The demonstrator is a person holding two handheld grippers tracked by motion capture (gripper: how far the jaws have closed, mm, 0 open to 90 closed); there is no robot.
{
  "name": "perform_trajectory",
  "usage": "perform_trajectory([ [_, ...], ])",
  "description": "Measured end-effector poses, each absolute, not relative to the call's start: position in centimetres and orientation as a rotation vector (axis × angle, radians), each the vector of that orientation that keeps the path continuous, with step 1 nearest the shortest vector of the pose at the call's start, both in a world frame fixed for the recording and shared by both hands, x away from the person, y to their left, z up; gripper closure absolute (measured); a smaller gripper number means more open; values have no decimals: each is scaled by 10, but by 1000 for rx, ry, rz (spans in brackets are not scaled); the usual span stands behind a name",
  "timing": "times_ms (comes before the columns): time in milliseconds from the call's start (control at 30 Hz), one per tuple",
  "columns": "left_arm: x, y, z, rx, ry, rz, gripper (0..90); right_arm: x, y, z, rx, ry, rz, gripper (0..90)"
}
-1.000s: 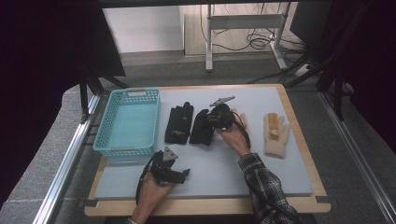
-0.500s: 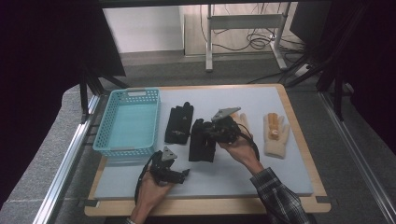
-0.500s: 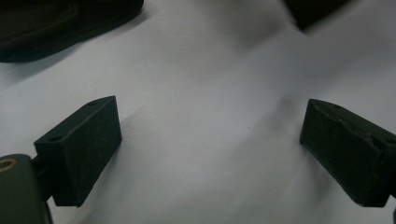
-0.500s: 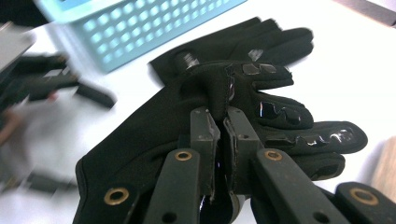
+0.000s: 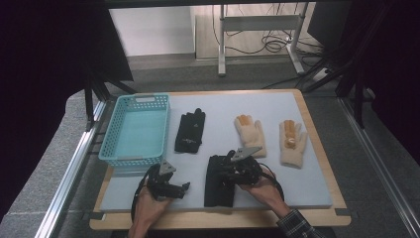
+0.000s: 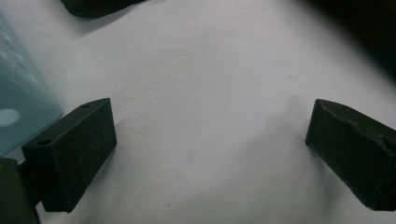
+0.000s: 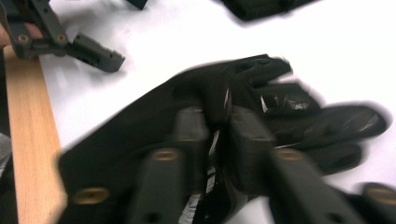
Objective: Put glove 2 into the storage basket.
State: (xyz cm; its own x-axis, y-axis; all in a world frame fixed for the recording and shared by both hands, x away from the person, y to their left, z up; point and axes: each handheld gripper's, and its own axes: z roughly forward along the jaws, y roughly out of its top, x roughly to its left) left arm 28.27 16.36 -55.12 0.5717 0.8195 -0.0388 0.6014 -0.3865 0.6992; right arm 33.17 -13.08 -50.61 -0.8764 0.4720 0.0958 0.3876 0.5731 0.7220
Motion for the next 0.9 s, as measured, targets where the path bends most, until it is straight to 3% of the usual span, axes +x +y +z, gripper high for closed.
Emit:
perform_trajectory([
  [33, 283, 164, -551, 2124, 1129, 413, 21, 332, -131, -506, 738, 2690, 1194, 617],
  [67, 283, 164, -551, 2122, 1133, 409, 21, 334, -136, -503, 754, 2654, 1222, 539],
  [433, 282, 164, -552, 2118, 1140, 412, 22, 372, -134, -500, 895, 2562, 1212, 385],
  [533, 282, 164, -552, 2117, 1141, 411, 21, 382, -125, -500, 904, 2555, 1212, 391],
  [767, 282, 164, -552, 2116, 1142, 409, 22, 424, -76, -494, 861, 2565, 1186, 568],
  [900, 283, 164, -552, 2115, 1142, 408, 22, 441, -57, -493, 835, 2566, 1161, 590],
])
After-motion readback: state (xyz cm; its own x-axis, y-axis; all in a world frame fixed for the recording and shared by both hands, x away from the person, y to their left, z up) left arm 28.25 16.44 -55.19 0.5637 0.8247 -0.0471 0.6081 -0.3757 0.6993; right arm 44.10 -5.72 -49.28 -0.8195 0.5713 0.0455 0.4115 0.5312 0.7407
